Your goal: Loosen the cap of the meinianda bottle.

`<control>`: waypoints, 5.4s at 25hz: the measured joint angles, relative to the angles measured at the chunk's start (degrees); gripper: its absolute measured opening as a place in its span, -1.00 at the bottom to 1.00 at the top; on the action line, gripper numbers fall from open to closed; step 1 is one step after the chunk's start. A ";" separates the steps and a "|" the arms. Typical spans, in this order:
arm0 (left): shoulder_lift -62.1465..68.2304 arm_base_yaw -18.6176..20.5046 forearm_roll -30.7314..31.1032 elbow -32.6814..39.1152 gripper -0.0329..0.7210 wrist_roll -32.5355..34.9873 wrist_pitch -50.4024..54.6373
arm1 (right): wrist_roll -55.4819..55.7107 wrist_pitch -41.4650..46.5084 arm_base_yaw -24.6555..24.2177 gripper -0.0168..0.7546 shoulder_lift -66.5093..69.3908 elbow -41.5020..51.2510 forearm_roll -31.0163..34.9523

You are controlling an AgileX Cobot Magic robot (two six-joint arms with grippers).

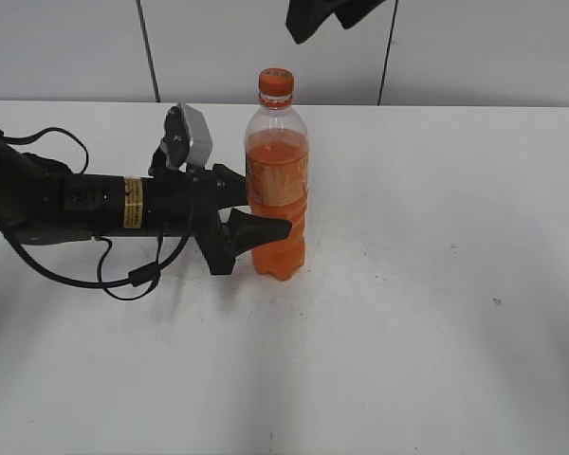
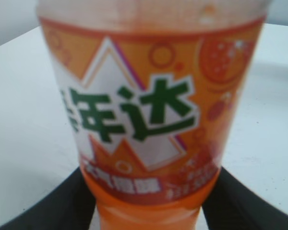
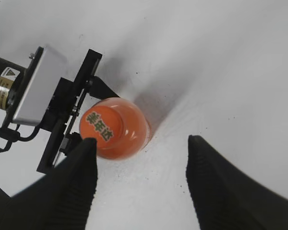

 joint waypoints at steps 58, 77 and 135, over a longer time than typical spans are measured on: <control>0.00 0.00 0.04 0.00 0.16 0.00 0.00 | -54.88 0.18 2.57 -0.25 7.63 -3.09 5.50; 0.00 0.00 0.28 0.00 0.15 0.13 0.00 | -45.04 0.26 2.57 -0.25 -0.78 -3.09 6.67; 0.00 0.00 0.51 0.00 0.15 0.14 -0.03 | 0.54 -64.89 -23.66 -0.22 5.65 58.75 -0.29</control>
